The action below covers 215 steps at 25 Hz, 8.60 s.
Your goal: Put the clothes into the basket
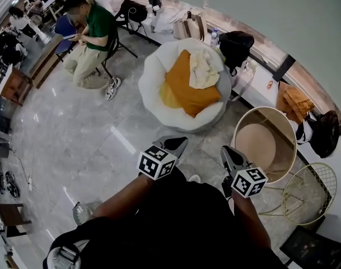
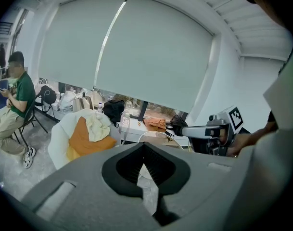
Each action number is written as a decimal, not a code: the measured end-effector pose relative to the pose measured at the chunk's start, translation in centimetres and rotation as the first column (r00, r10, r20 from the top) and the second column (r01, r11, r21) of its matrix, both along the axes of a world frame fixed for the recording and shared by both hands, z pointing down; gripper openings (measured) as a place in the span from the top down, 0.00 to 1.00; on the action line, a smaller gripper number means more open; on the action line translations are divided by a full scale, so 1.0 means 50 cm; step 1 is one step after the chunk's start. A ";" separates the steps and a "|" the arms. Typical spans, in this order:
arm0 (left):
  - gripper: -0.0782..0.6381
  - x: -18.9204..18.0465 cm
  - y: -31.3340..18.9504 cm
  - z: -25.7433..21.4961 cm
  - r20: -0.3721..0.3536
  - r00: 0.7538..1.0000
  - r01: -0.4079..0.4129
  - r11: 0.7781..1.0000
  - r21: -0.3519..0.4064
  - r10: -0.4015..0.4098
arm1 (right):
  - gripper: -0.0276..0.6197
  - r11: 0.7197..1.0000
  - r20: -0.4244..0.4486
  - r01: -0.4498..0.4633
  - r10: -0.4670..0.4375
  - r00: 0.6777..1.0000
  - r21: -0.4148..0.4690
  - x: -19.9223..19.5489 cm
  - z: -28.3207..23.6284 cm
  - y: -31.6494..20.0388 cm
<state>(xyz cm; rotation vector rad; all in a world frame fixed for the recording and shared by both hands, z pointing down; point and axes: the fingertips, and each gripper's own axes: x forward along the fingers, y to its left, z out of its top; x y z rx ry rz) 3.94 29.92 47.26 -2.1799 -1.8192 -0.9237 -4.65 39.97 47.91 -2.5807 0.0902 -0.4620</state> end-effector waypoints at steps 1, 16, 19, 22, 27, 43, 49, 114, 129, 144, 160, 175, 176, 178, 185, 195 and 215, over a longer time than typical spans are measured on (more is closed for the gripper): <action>0.89 -0.003 -0.001 0.004 -0.003 1.000 -0.002 1.000 0.009 0.003 | 0.93 1.000 0.001 0.002 -0.002 1.000 0.007 -0.001 0.003 0.001; 0.89 0.125 0.068 0.035 0.023 1.000 -0.008 1.000 0.030 0.008 | 0.93 1.000 0.033 0.030 -0.030 0.999 0.010 0.124 0.013 0.054; 0.89 0.194 0.113 0.029 0.029 0.999 -0.013 1.000 0.015 0.013 | 0.93 0.999 0.044 0.032 -0.032 0.999 -0.004 0.188 0.006 0.085; 0.89 0.275 0.157 0.020 0.033 0.999 -0.020 1.000 0.001 0.020 | 0.93 0.999 0.050 0.029 -0.028 0.998 -0.015 0.266 -0.005 0.118; 0.89 0.407 0.223 0.006 0.030 0.999 -0.038 0.999 -0.026 0.039 | 0.93 0.999 0.056 0.011 -0.009 0.998 -0.033 0.396 -0.016 0.174; 0.89 0.675 0.294 0.036 0.056 0.997 -0.054 0.998 -0.013 0.054 | 0.93 0.996 0.093 -0.023 0.031 0.995 -0.083 0.666 -0.008 0.281; 0.89 0.732 0.298 0.057 0.076 0.997 0.006 1.000 0.005 -0.007 | 0.93 0.995 0.121 0.015 -0.003 0.993 -0.100 0.740 0.015 0.335; 0.89 0.884 0.482 0.515 0.225 0.852 0.356 0.839 0.411 -0.472 | 0.81 0.659 0.760 0.718 -0.343 0.552 -0.224 1.193 0.946 0.748; 0.89 0.903 0.455 0.372 0.157 0.900 0.345 0.885 0.313 -0.406 | 0.82 0.814 0.615 0.519 -0.273 0.740 -0.263 1.193 0.728 0.711; 0.89 0.877 0.340 0.192 0.107 0.924 0.350 0.924 0.151 -0.368 | 0.82 0.916 0.419 0.347 -0.238 0.876 -0.204 1.129 0.403 0.574; 0.89 0.857 0.169 0.081 0.082 0.936 0.342 0.939 0.028 -0.344 | 0.82 0.948 0.218 0.240 -0.194 0.956 -0.207 1.034 0.102 0.386; 0.89 0.817 0.106 0.065 0.095 0.962 0.259 0.966 -0.010 -0.257 | 0.82 0.949 0.141 0.192 -0.161 0.977 -0.251 0.889 0.002 0.254; 0.89 0.815 0.103 0.062 0.096 0.961 0.263 0.965 -0.016 -0.260 | 0.82 0.947 0.146 0.200 -0.167 0.975 -0.252 0.883 0.005 0.247; 0.89 0.809 0.101 0.056 0.091 0.960 0.269 0.963 -0.028 -0.265 | 0.82 0.943 0.148 0.211 -0.177 0.973 -0.256 0.878 0.004 0.239; 0.89 0.787 0.084 0.041 0.081 0.945 0.321 0.946 -0.046 -0.317 | 0.82 0.932 0.120 0.250 -0.226 0.967 -0.264 0.877 -0.028 0.222; 0.89 0.658 0.110 0.025 0.058 0.910 0.414 0.908 -0.061 -0.411 | 0.82 0.868 0.096 0.420 -0.410 0.907 -0.263 0.749 -0.040 0.160; 0.89 0.221 0.015 0.091 0.078 0.734 0.672 0.738 0.056 -0.674 | 0.82 0.649 0.109 0.737 -0.732 0.672 -0.189 0.433 0.053 0.046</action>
